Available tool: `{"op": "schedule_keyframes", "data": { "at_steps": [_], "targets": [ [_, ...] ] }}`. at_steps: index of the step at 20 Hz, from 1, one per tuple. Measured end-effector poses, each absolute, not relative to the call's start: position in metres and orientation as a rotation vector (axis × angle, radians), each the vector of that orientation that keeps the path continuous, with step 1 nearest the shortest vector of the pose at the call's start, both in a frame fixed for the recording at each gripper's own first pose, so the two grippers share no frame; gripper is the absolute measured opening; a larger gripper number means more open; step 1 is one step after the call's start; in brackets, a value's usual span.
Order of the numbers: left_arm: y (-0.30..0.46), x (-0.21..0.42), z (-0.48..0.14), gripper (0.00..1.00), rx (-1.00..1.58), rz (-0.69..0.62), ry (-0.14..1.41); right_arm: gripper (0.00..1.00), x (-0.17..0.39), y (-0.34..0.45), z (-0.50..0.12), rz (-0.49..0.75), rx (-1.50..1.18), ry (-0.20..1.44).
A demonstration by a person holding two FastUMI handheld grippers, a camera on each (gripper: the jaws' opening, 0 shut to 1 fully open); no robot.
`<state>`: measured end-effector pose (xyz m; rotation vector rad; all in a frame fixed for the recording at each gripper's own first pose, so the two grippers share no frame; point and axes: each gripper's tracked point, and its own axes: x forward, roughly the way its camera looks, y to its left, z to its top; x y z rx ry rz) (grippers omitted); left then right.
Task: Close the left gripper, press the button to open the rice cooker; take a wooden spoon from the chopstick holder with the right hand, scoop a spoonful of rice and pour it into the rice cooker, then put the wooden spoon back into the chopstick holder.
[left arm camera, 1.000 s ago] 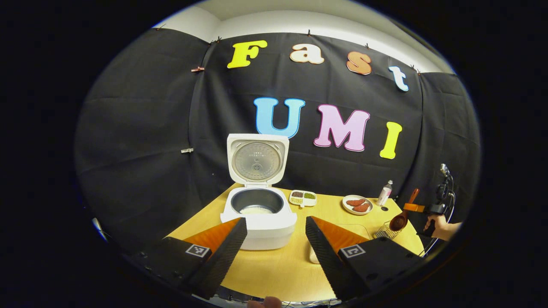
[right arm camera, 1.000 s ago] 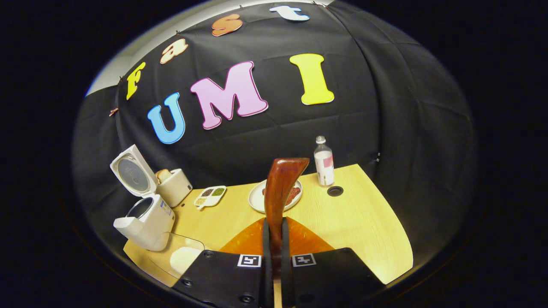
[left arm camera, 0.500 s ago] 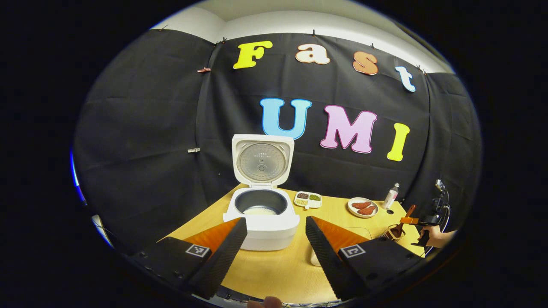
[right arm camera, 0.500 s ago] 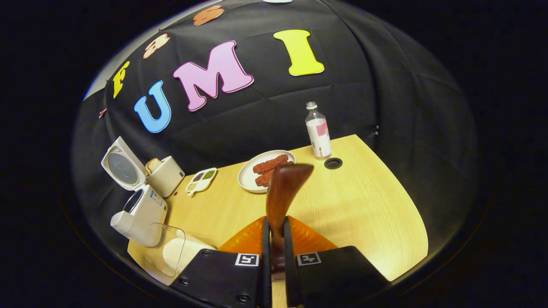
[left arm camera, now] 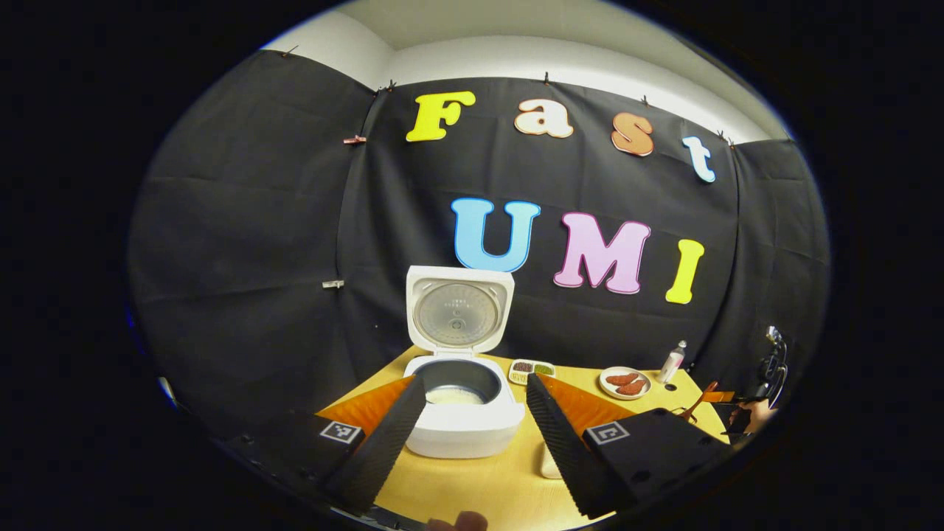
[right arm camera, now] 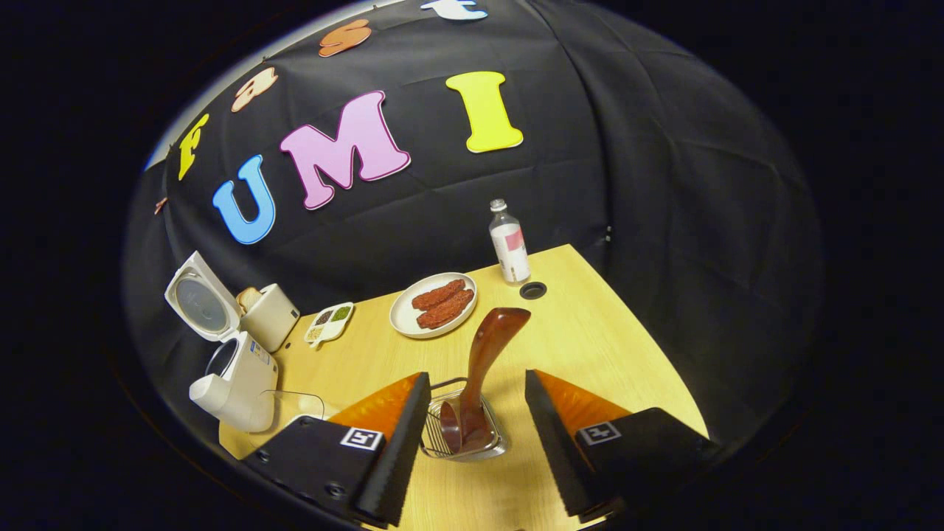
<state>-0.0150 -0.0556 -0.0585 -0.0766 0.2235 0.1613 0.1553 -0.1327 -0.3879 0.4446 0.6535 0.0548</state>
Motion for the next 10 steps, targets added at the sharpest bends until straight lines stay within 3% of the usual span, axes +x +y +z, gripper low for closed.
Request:
{"op": "schedule_keyframes", "data": {
  "at_steps": [2,10],
  "targets": [
    [-0.045,-0.010,-0.045,0.95,-0.078,0.147,0.187,0.96,0.140,-0.142,-0.372,0.015,0.435,0.641],
    [0.015,0.055,0.022,0.95,-0.070,0.115,0.038,0.98,0.069,-0.127,-0.298,-0.066,0.435,0.534]
  ]
}}
